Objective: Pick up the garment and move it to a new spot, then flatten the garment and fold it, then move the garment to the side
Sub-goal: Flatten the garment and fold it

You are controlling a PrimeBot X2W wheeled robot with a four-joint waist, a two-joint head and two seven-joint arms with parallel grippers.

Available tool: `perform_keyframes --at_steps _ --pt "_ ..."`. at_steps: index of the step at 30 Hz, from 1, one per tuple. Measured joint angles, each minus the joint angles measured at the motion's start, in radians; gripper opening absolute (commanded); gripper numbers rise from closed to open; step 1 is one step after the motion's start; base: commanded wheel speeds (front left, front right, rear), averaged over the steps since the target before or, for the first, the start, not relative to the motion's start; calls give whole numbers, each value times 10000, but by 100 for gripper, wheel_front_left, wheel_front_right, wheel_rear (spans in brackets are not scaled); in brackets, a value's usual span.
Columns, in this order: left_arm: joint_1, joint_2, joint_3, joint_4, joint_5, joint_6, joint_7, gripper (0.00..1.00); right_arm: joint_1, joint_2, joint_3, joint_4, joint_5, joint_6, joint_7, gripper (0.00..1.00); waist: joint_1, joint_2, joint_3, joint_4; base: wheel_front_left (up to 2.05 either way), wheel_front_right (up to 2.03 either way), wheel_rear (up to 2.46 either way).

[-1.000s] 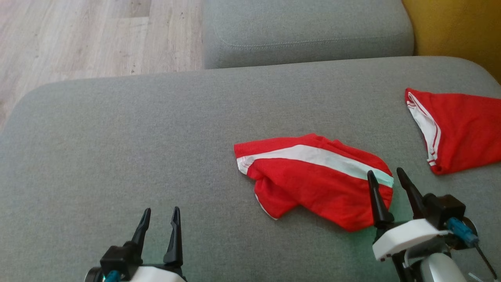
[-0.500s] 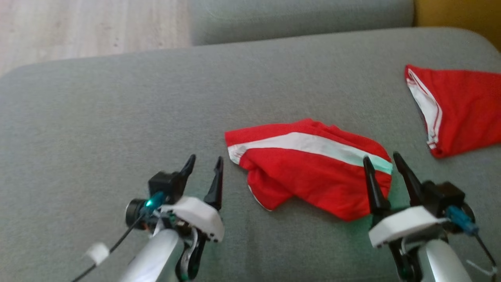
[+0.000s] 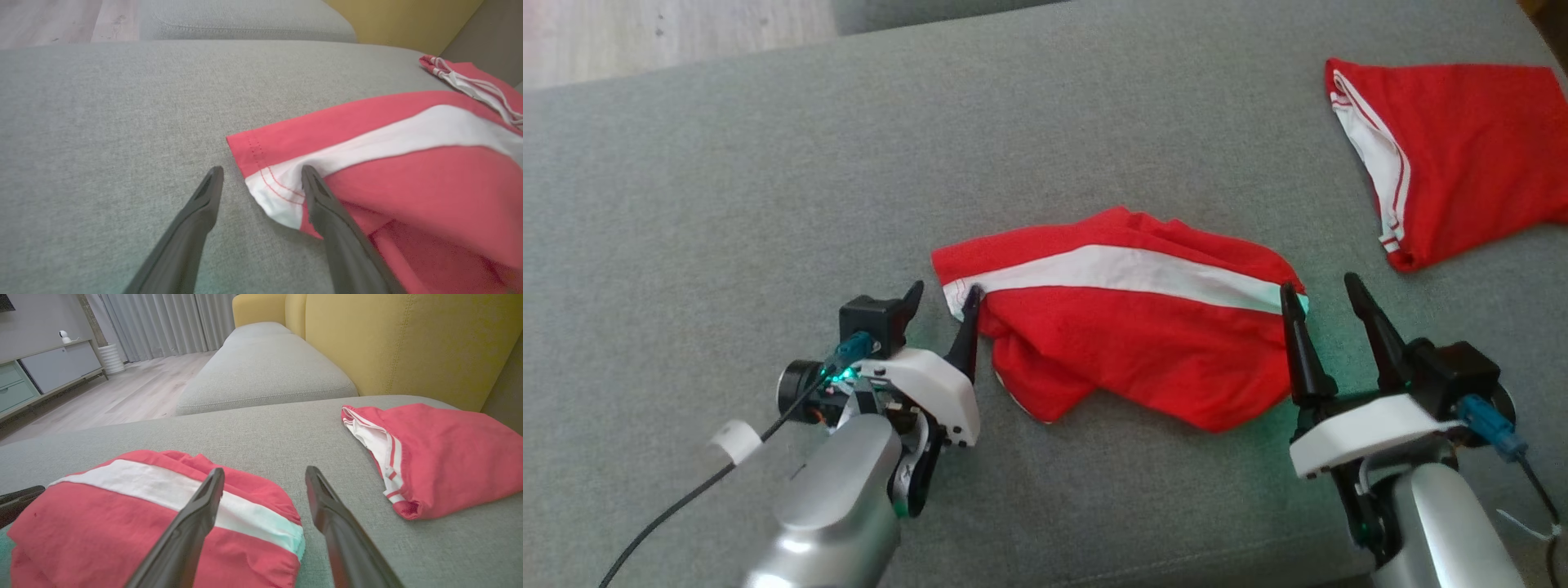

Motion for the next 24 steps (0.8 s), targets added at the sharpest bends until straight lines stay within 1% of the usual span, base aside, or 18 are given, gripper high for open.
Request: perform_keyframes --at_steps 2,7,8,9,11,15,16,17,18,19,21,22,23,24 --pt "-143 -27 -13 326 2 2 12 100 -121 0 0 6 0 0 -42 100 0 0 95 -73 0 0 0" --pt "-214 -115 -217 871 -2 -174 25 100 -165 0 -15 19 0 0 -44 100 -1 0 185 -153 0 0 0" --pt "-324 -153 -272 989 -4 -265 48 98 -166 0 -19 50 0 0 -79 100 -2 0 191 -164 0 0 0" --pt "-362 -173 -290 1047 -12 -267 73 91 -166 0 -19 63 0 0 -88 100 -1 0 194 -172 0 0 0" --pt "-424 -211 -324 1156 -75 -322 71 86 -168 0 -15 77 0 0 -90 100 -2 0 199 -203 0 0 0" --pt "-595 -238 -564 1335 -84 -339 13 87 -177 0 38 140 0 0 -121 100 -2 0 237 -327 0 0 0" --pt "-651 -249 -617 1404 -75 -337 13 85 -182 0 46 153 0 0 -130 100 -2 0 252 -362 0 0 0" --pt "-723 -253 -663 1465 -17 -337 15 79 -195 0 44 173 0 0 -132 100 -2 0 267 -392 0 0 0" --pt "-723 -253 -663 1465 -17 -337 15 67 -195 0 44 173 0 0 -132 100 -2 0 267 -392 0 0 0" --pt "-782 -255 -702 1507 12 -337 19 51 -206 0 40 184 0 0 -148 100 -2 0 283 -422 0 0 0" --pt "-896 -259 -840 1618 17 -334 21 31 -239 0 35 205 0 0 -205 100 -2 0 308 -470 0 0 0" --pt "-938 -270 -874 1672 17 -332 17 18 -267 0 27 226 0 0 -207 100 -2 0 318 -489 0 0 0" --pt "-951 -288 -888 1703 17 -328 10 4 -293 0 6 244 0 0 -221 100 -1 0 324 -499 0 0 0" --pt "-952 -301 -895 1732 17 -328 -6 0 -329 0 -21 270 0 0 -238 100 -1 0 319 -499 0 0 0"
